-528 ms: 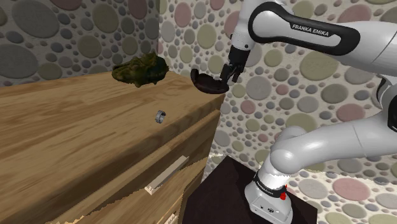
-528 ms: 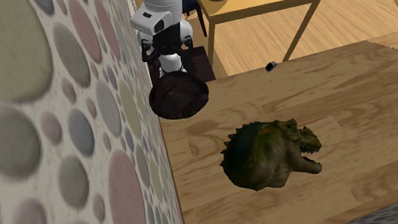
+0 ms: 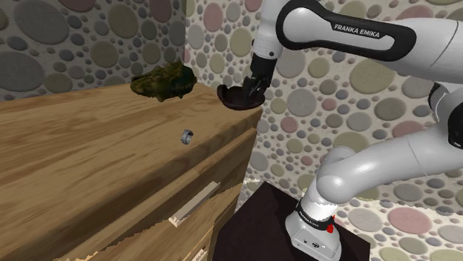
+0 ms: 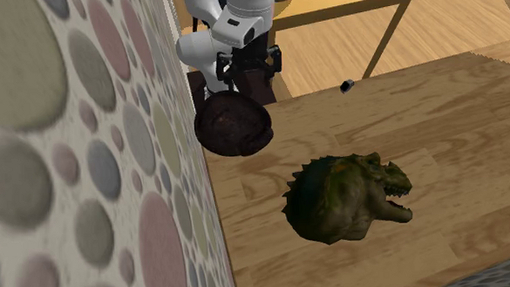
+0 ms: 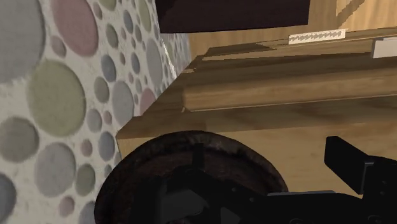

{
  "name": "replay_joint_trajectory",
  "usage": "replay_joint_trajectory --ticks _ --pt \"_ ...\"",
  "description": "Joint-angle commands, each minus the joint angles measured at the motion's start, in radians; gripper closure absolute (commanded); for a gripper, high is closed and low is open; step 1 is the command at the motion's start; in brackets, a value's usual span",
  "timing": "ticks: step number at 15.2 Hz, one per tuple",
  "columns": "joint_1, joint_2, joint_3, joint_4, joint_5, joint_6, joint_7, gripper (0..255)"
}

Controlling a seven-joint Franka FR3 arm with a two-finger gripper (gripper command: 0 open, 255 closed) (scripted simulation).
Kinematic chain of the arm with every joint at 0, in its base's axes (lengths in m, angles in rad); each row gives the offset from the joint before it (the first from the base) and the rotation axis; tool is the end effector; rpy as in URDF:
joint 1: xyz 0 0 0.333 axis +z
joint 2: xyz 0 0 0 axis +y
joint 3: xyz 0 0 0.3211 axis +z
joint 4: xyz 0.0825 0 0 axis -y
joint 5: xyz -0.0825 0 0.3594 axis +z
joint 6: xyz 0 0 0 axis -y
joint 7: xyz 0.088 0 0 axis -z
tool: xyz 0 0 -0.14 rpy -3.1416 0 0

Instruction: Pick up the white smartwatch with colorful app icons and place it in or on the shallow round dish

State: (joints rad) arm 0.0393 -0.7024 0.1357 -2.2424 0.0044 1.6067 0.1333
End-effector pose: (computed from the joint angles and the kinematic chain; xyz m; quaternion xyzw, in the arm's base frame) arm 0.3041 0.0671 0.5887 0.9986 0.0063 0.0365 0.0369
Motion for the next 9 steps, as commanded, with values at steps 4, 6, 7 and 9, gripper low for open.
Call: replay_joint_trajectory --ticks 4,6,7,9 --pt "0.037 0.085 0.089 0.066 0.058 0.006 0.081 0" --pt "0.049 0.124 0.124 0.098 0.077 0.009 0.113 0" --pt "0.055 0.145 0.142 0.115 0.085 0.01 0.129 0" --pt "0.066 0.188 0.178 0.153 0.099 0.013 0.162 0"
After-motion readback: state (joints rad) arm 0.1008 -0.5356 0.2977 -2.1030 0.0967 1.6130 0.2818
